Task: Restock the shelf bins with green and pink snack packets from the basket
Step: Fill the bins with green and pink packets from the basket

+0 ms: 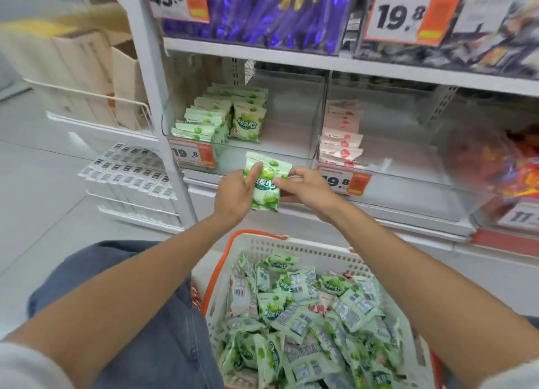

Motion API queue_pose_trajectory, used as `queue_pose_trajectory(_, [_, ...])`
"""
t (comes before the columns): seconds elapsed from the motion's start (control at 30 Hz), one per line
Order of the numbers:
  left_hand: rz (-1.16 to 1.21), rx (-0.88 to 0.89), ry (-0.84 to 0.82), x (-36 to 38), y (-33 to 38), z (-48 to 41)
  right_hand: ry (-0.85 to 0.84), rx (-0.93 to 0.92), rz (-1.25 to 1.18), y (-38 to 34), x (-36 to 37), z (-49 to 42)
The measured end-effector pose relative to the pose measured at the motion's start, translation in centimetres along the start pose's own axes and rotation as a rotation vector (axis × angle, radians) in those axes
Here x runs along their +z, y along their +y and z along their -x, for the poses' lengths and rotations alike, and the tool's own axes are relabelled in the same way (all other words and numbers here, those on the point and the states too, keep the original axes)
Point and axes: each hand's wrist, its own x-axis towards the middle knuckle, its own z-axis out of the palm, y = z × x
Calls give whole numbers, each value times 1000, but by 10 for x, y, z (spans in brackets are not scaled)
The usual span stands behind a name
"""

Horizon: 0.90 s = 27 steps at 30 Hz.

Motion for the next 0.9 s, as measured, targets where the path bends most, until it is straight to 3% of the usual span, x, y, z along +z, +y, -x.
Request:
queue_pose_trajectory(0.23, [-157, 141, 170, -46, 29, -75, 112, -128, -24, -73, 17, -51])
queue_pose_trajectory(0.37, [-309, 197, 285, -65, 5, -122, 279, -71, 38, -78, 21, -118])
queue_pose_trajectory(0.53, [-512, 211, 263, -61, -31, -149, 395, 59, 307, -48, 39, -197])
queue_pose_trajectory(0.7, [-464, 259, 270, -55, -46, -150, 461, 102, 435, -35, 48, -225])
queue_pose_trajectory(0.9, [-435, 247, 295, -55, -42, -146, 398, 33, 460, -34, 55, -228])
